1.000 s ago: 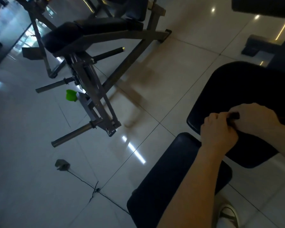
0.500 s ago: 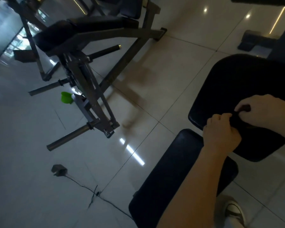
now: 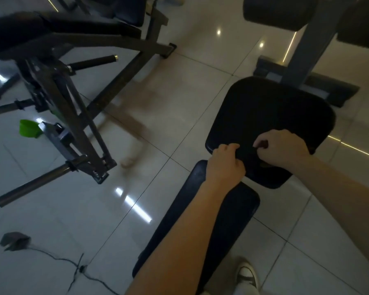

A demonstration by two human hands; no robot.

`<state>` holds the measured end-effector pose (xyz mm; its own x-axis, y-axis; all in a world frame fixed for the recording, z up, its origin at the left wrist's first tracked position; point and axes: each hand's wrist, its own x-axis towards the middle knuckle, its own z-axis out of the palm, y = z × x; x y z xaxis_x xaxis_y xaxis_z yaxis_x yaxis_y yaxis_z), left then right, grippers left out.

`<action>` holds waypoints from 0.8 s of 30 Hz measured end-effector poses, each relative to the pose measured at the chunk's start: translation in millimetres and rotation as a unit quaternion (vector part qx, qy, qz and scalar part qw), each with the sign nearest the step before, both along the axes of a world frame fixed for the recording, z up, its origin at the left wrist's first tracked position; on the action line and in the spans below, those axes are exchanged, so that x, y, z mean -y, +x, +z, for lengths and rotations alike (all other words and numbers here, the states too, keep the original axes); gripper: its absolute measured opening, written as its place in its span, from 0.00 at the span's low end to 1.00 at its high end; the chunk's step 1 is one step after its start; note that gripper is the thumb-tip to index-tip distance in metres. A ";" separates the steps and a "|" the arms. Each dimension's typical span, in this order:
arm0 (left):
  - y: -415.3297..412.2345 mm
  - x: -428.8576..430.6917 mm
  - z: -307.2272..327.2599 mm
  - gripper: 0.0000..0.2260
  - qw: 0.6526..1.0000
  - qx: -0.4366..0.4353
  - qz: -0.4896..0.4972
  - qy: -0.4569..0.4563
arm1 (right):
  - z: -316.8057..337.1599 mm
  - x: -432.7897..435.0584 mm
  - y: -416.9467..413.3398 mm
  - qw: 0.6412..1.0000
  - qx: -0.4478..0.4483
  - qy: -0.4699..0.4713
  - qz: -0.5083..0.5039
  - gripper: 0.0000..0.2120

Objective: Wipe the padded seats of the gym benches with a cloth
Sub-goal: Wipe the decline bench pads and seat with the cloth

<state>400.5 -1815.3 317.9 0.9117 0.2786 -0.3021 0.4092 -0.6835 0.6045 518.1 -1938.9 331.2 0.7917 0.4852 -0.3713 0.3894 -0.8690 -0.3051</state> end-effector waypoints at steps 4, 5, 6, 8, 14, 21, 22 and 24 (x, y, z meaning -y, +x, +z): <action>7.5 -12.1 7.2 0.22 1.000 -0.010 0.008 0.012 | -1.7 -0.8 5.6 1.000 -0.015 -0.011 0.006 0.07; 9.0 -14.5 9.6 0.22 1.000 -0.014 0.011 0.016 | -3.5 -0.8 6.3 1.000 -0.011 -0.013 0.009 0.08; 10.0 -17.0 12.1 0.22 1.000 -0.019 0.010 0.023 | -3.8 -2.1 7.0 1.000 -0.004 -0.015 0.010 0.08; 15.0 -22.0 13.6 0.23 0.999 -0.019 0.007 0.033 | -4.2 -4.2 11.0 1.000 0.001 -0.012 -0.001 0.09; 22.1 -31.5 4.9 0.23 0.999 -0.020 -0.021 0.044 | -10.0 -18.9 8.4 1.000 0.003 0.009 -0.017 0.10; 8.6 -46.9 -6.0 0.23 0.998 0.006 -0.066 0.021 | -11.4 -24.1 -14.1 0.998 -0.011 0.026 -0.062 0.10; 4.4 -51.1 -5.6 0.23 0.997 0.002 -0.075 0.018 | -10.2 -22.7 -19.2 0.997 -0.009 0.027 -0.072 0.09; -5.7 -62.0 -3.4 0.22 0.995 0.000 -0.096 0.015 | -6.3 -19.0 -30.3 0.995 0.001 0.035 -0.097 0.08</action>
<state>394.8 -1753.3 314.5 0.9489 0.1070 -0.2968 0.2688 -0.7666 0.5831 487.8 -1919.9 324.9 0.8732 0.3484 -0.3407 0.2178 -0.9044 -0.3669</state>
